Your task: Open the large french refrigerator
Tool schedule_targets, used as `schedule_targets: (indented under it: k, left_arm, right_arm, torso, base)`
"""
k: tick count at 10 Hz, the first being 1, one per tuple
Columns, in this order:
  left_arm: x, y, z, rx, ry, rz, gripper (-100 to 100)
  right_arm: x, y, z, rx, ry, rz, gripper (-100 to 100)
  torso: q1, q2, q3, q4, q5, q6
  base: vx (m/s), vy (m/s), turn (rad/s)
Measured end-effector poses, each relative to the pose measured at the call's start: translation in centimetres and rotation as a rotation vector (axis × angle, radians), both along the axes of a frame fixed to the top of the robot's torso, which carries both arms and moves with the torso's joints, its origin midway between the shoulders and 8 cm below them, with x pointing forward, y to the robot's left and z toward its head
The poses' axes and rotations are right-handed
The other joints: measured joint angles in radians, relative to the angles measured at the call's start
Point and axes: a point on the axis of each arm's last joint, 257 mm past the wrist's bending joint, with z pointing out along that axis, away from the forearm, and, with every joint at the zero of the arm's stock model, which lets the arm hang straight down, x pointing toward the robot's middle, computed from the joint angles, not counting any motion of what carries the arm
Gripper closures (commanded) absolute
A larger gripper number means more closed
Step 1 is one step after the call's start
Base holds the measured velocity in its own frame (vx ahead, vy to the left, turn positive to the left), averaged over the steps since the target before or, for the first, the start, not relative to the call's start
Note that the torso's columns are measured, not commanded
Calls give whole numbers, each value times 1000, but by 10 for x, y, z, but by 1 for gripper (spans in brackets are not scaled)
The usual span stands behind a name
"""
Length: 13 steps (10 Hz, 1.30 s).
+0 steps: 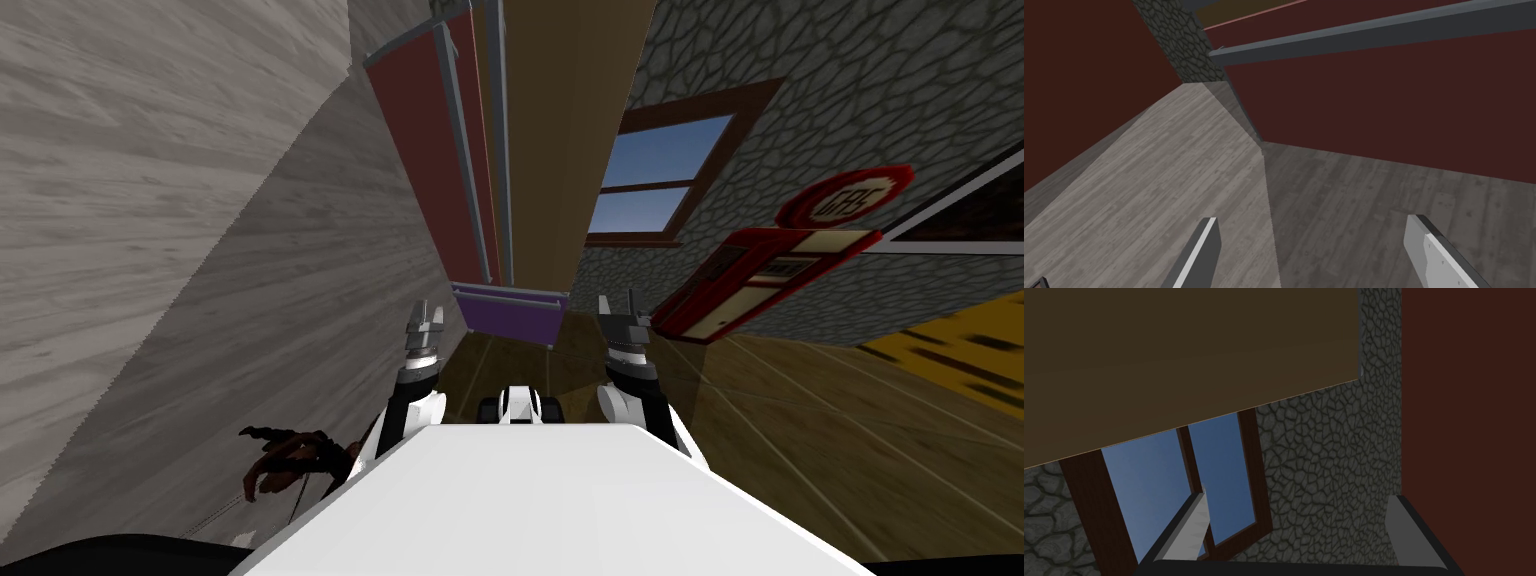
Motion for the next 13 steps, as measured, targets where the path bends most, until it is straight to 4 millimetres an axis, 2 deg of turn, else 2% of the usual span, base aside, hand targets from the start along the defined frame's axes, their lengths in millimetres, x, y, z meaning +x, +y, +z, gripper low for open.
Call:
schedule_targets:
  k: [13]
  left_arm:
    - [46, -4, -90, 114, 126, -21, -100]
  right_arm:
    - [0, 0, 0, 0, 0, 0, 0]
  torso:
    - [0, 2, 0, 2, 0, 0]
  base:
    - [75, -24, 2]
